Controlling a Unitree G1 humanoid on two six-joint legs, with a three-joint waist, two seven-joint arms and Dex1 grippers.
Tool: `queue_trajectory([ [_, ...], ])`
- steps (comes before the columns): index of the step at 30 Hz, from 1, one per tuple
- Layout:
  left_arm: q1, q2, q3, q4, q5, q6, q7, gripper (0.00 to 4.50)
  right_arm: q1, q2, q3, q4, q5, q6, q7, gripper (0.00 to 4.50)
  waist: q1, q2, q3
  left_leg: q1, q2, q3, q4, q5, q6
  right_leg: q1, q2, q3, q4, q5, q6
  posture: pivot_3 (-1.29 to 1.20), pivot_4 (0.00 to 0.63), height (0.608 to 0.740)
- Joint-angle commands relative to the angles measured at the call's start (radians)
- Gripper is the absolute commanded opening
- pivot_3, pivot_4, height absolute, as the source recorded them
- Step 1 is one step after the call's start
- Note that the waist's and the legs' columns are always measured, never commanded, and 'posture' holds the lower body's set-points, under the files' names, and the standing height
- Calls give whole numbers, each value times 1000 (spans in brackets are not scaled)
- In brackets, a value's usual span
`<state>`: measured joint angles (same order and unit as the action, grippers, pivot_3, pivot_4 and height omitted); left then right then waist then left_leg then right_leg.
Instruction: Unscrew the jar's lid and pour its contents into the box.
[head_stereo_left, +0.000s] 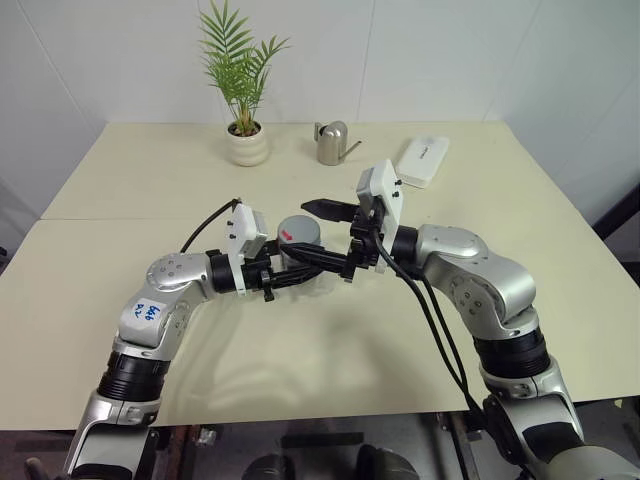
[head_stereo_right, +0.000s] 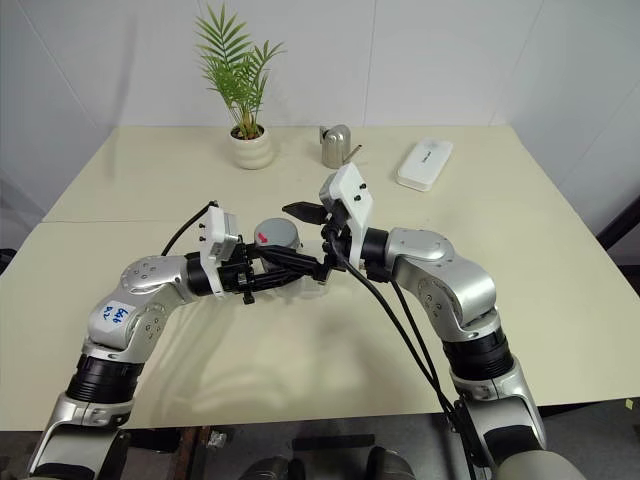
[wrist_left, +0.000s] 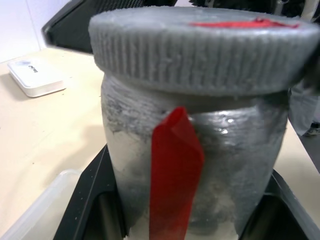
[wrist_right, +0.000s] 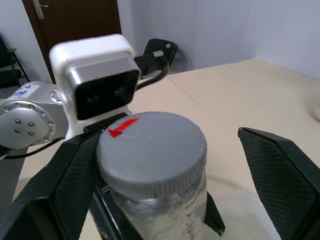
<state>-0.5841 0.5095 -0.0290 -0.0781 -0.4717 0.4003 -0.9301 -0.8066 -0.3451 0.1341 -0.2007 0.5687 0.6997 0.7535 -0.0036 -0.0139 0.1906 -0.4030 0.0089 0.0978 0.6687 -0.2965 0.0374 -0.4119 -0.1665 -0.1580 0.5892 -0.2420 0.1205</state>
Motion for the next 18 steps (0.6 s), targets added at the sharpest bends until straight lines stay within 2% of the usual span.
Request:
queue_trajectory([
  [1, 1, -9, 5, -29, 0, -26, -4, 1984, -18, 2, -16, -21, 1, -15, 6, 4500, 0, 0, 0, 0, 0, 0, 0, 0, 0, 0, 0, 0, 0, 0, 0, 0, 150, 740],
  [4, 0, -16, 6, -31, 3, -25, 0, 1984, -21, 1, -20, -19, 6, -14, 9, 4500, 1, 0, 0, 0, 0, 0, 0, 0, 0, 0, 0, 0, 0, 0, 0, 0, 150, 740],
  [7, 11, -15, 7, -38, 5, -23, -4, 1984, -19, 8, -24, -22, 15, -15, 12, 3954, 0, 0, 0, 0, 0, 0, 0, 0, 0, 0, 0, 0, 0, 0, 0, 0, 150, 740],
  [11, 16, -11, 8, -42, 2, -16, -8, 1984, -15, 21, -28, -33, 32, -17, 24, 2682, -1, 0, 0, 0, 0, 0, 0, 0, 0, 0, 0, 0, 0, 0, 0, 0, 150, 740],
  [15, 14, -5, 2, -41, -4, -16, -36, 1984, -17, 17, -33, -47, 63, -25, 73, 2610, 0, 0, 0, 0, 0, 0, 0, 0, 0, 0, 0, 0, 0, 0, 0, 0, 150, 740],
  [18, 6, 10, 0, -34, -25, -11, -92, 1984, -42, -15, -25, -41, 94, -35, 189, 2610, 0, 0, 0, 0, 0, 0, 0, 0, 0, 0, 0, 0, 0, 0, 0, 0, 150, 740],
])
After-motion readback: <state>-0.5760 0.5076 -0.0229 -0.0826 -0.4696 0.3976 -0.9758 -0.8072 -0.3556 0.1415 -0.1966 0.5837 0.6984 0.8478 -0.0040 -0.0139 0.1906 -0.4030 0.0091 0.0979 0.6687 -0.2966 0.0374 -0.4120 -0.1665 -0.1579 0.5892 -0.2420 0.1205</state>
